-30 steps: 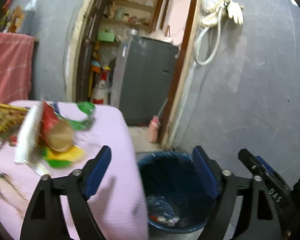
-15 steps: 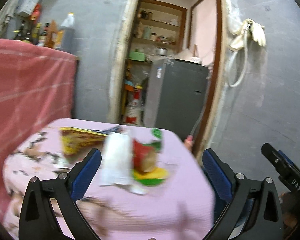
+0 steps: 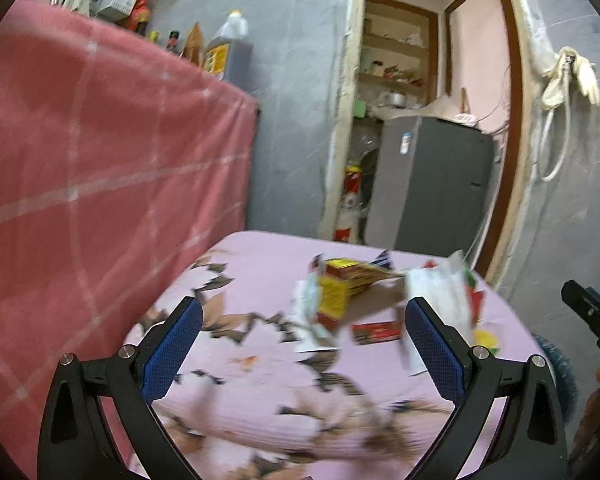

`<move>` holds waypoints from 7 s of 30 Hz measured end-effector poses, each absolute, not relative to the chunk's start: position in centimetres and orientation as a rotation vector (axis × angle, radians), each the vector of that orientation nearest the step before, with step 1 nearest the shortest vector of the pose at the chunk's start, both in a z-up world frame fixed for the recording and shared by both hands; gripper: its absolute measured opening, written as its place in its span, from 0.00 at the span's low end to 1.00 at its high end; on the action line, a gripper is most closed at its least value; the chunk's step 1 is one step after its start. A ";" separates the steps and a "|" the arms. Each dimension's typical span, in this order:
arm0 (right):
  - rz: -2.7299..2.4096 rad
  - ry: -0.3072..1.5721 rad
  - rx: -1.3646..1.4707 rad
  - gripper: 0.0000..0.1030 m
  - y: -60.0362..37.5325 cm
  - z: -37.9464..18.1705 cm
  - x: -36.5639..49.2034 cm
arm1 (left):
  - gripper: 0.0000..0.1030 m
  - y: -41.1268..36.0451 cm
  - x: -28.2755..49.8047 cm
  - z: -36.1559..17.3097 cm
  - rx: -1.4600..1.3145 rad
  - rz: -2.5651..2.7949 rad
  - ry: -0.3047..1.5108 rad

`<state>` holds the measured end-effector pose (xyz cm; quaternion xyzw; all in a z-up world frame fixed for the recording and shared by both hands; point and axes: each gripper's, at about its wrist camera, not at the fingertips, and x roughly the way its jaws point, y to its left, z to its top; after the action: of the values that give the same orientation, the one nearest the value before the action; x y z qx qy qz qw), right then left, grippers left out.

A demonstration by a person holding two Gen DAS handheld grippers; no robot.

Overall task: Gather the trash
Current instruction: 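Grasp the yellow-red box with the left gripper while the right grasps the white paper bag, then carry box and paper bag over the blue bin and open both grippers, then move both open grippers back over the table toward the remaining trash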

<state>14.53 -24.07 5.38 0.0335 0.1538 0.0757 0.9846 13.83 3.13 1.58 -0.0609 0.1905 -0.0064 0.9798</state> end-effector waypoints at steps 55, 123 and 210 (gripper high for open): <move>0.356 0.481 0.006 0.04 -16.2 2.2 17.1 | 0.18 2.8 19.8 2.5 -0.225 -0.259 0.505; -0.288 0.542 0.157 0.05 -44.0 -2.2 10.5 | 0.18 -28.7 16.0 -4.4 -0.112 -0.462 0.639; 0.373 0.606 0.059 0.83 -20.4 1.8 23.9 | 0.73 4.4 22.7 -1.4 -0.198 -0.120 0.662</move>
<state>23.88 -20.41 1.85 0.0290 0.2965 0.1828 0.9369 22.75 4.42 -1.45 -0.0970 0.3243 -0.0589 0.9391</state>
